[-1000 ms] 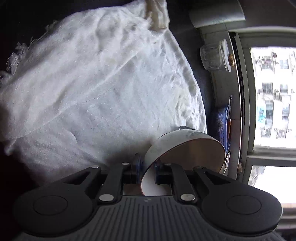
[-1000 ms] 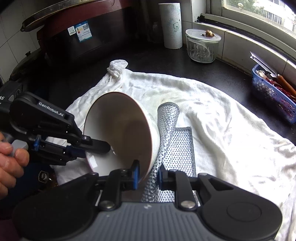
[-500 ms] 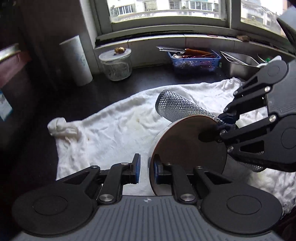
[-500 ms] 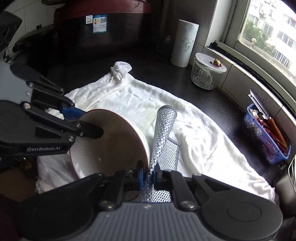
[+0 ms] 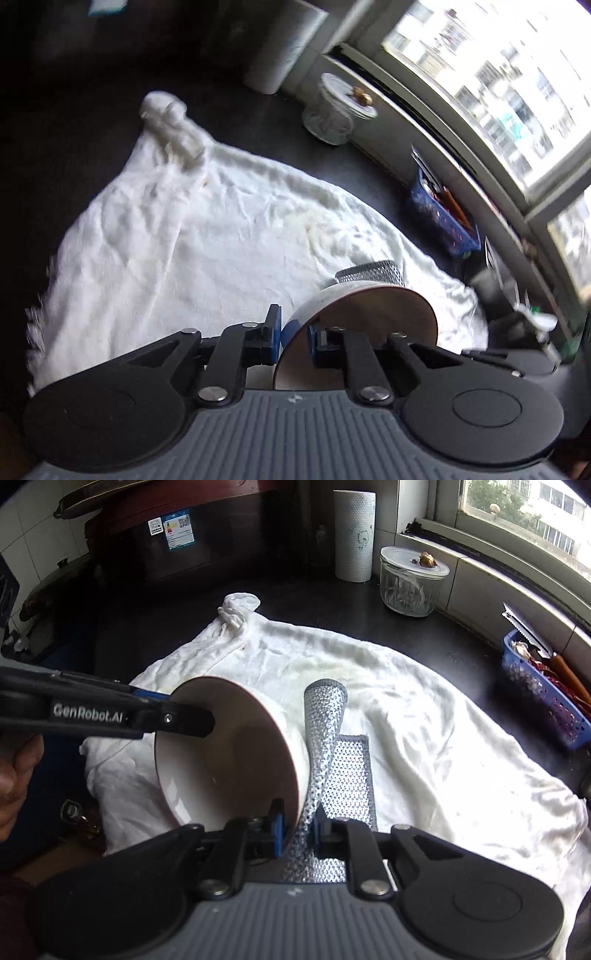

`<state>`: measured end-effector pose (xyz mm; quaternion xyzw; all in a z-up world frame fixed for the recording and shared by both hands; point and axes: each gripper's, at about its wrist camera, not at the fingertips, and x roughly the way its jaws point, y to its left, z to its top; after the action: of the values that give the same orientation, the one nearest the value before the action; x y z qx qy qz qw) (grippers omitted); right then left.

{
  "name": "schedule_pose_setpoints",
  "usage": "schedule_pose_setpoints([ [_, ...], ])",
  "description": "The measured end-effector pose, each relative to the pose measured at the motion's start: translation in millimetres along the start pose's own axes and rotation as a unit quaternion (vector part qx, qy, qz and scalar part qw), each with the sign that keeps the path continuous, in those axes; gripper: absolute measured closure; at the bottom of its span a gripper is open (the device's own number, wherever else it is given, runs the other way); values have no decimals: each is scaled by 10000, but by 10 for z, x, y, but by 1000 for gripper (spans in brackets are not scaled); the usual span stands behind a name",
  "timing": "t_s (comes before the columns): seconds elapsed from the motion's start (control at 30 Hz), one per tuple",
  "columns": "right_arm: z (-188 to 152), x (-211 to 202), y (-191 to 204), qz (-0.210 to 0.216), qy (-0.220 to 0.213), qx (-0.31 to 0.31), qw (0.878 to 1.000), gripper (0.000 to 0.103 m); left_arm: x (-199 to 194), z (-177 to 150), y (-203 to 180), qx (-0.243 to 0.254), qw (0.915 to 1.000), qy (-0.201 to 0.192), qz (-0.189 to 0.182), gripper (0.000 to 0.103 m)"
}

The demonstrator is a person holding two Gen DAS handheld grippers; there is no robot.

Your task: Clean bowl

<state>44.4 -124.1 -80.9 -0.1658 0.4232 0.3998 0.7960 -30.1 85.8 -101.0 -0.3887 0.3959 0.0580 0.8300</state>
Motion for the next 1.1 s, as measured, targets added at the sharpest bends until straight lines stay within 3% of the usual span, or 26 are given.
schedule_pose_setpoints([
  [0.1,4,9,20,94,-5,83,9999,83,52,-10,278,-1158,9927,192,-273,86],
  [0.17,14,9,22,143,-8,138,9998,82,94,-61,431,-1822,9820,323,-390,86],
  [0.3,18,23,43,230,7,198,9995,83,148,-103,508,-2077,9763,504,-353,87],
  [0.37,4,37,45,250,13,194,9995,84,155,-68,420,-1652,9843,548,-275,87],
  [0.47,-15,42,23,244,14,201,9995,86,159,-8,138,-354,9976,588,17,88],
  [0.53,1,14,20,120,-49,74,9999,89,142,-6,-103,713,9956,536,281,88],
  [0.57,10,-3,21,53,-87,-1,9999,91,125,-17,-247,1344,9890,450,422,87],
  [0.6,23,-17,24,-5,-117,-84,9999,92,105,-54,-423,2135,9746,320,590,87],
  [0.67,52,-44,34,-111,-171,-259,9995,94,90,-196,-720,3609,9280,118,920,87],
  [0.73,75,-66,54,-233,-213,-463,9984,94,88,-321,-870,4432,8898,24,1091,88],
  [0.77,82,-74,66,-295,-225,-577,9976,95,87,-373,-924,4733,8732,-12,1158,94],
  [0.83,92,-97,95,-412,-260,-801,9956,95,72,-434,-967,4990,8573,-80,1263,95],
  [0.87,98,-111,109,-469,-279,-898,9945,95,62,-439,-972,4989,8572,-101,1272,97],
  [0.93,110,-135,127,-543,-312,-1019,9928,95,40,-417,-962,4817,8677,-120,1219,97],
  [1.1,135,-129,28,-291,-211,-612,9975,94,10,-168,-687,3324,9395,-97,818,94],
])
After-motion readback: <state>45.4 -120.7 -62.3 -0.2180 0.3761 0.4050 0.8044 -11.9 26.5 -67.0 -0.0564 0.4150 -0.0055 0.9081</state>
